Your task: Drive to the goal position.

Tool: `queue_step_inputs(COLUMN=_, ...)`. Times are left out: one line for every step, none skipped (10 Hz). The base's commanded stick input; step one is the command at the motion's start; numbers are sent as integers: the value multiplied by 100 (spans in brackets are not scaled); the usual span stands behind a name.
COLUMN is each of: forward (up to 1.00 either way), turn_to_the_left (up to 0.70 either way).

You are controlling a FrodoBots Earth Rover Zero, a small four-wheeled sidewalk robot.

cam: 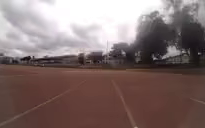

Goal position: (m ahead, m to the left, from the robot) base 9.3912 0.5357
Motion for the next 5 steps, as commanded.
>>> queue_step_inputs(forward=70, turn_to_the_left=0)
queue_step_inputs(forward=70, turn_to_the_left=0)
queue_step_inputs(forward=70, turn_to_the_left=0)
queue_step_inputs(forward=70, turn_to_the_left=0)
queue_step_inputs(forward=70, turn_to_the_left=0)
